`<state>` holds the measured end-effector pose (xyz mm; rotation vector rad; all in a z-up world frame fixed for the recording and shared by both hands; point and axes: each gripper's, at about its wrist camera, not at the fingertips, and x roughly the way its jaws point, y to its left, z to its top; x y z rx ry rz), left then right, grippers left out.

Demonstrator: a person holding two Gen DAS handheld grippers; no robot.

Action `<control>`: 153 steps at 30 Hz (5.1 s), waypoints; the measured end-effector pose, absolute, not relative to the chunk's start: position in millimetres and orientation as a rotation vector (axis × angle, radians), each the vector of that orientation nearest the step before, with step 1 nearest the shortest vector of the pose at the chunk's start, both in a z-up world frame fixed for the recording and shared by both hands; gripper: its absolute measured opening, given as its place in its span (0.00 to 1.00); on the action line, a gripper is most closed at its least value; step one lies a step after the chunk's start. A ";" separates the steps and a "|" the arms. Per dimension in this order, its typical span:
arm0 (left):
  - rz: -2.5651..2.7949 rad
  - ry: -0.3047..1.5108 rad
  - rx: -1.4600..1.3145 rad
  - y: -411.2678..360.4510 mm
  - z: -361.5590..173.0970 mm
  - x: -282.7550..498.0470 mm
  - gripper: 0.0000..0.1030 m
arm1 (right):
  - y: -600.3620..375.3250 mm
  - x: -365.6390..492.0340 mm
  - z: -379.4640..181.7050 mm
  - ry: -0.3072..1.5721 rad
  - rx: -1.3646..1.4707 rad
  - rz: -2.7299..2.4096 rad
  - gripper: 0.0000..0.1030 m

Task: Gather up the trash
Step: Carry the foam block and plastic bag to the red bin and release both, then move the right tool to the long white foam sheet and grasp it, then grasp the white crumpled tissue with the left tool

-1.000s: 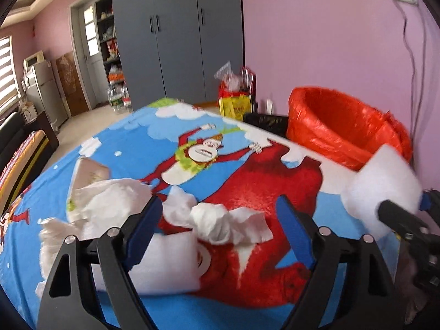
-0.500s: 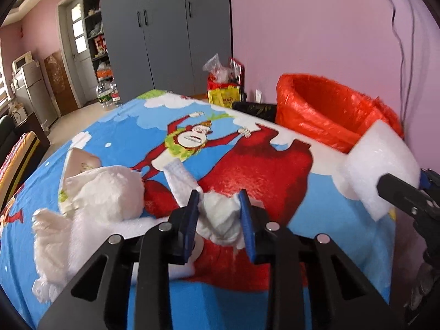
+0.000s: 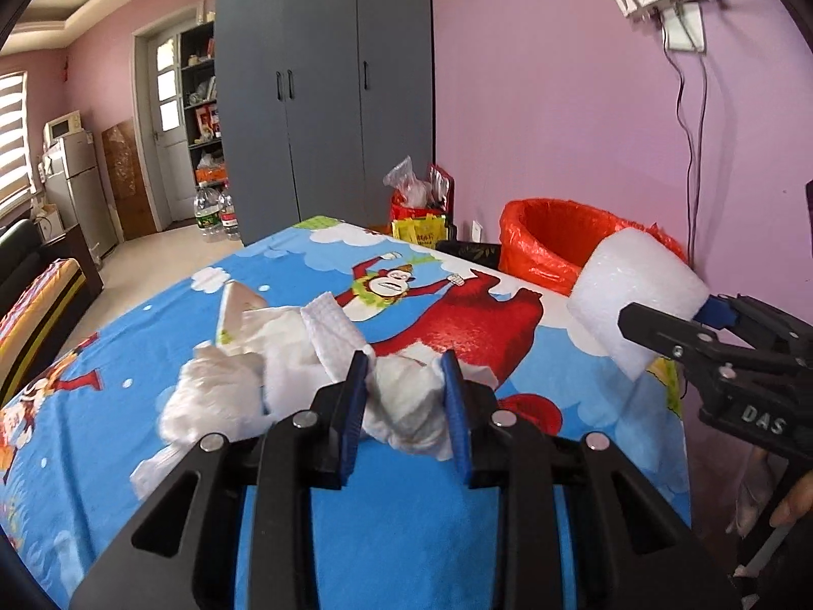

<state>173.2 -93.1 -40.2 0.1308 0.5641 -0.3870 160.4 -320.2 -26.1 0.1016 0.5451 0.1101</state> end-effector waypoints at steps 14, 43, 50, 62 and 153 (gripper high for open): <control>-0.422 0.521 0.121 -92.1 -21.6 151.8 0.28 | -320.9 146.3 -19.1 0.530 0.098 0.096 0.58; -0.832 0.524 0.190 -330.0 -2.3 317.9 0.31 | -507.7 243.7 -43.9 0.507 0.144 -0.190 0.58; -0.880 0.572 0.181 -380.8 -10.0 368.8 0.35 | -528.6 276.5 -65.9 0.526 0.135 -0.203 0.71; -0.684 0.482 0.168 -328.5 12.1 369.4 0.81 | -512.3 244.1 -51.7 0.488 0.144 -0.197 0.82; -0.205 0.664 -0.043 15.5 -40.8 280.5 0.94 | -239.9 296.5 -70.0 0.699 0.013 0.414 0.57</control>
